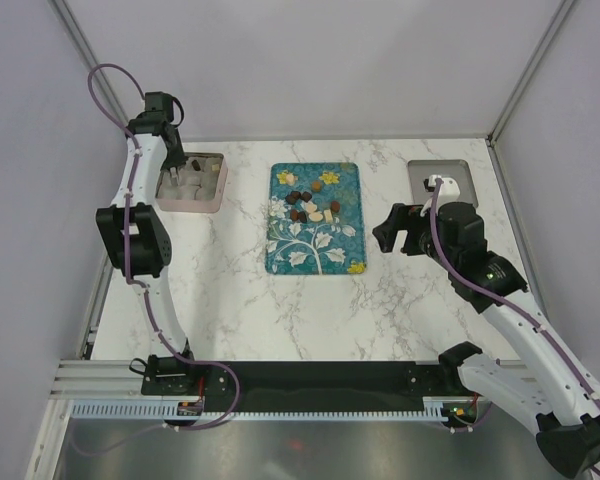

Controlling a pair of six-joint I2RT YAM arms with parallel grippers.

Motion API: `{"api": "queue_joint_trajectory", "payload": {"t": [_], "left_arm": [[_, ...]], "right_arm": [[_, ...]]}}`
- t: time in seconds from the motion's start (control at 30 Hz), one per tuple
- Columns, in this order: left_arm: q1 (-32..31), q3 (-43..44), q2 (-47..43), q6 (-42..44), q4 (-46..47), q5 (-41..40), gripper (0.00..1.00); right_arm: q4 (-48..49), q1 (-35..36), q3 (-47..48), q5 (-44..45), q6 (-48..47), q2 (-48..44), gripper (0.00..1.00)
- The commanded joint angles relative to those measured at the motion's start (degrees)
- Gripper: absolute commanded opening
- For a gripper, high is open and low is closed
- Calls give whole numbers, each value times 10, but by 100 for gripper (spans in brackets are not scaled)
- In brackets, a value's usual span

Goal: Pack the chocolate

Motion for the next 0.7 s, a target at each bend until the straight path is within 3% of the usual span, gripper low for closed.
{"api": "queue_joint_trajectory", "payload": {"t": [0.0, 0.37, 0.67], "left_arm": [[8, 34, 13, 30, 20, -17, 31], [10, 47, 45, 31, 27, -2, 35], [9, 51, 46, 38, 27, -3, 44]], "right_arm": [[25, 0, 6, -6, 0, 4, 96], [25, 0, 9, -1, 1, 3, 97], [25, -1, 7, 0, 0, 8, 97]]}}
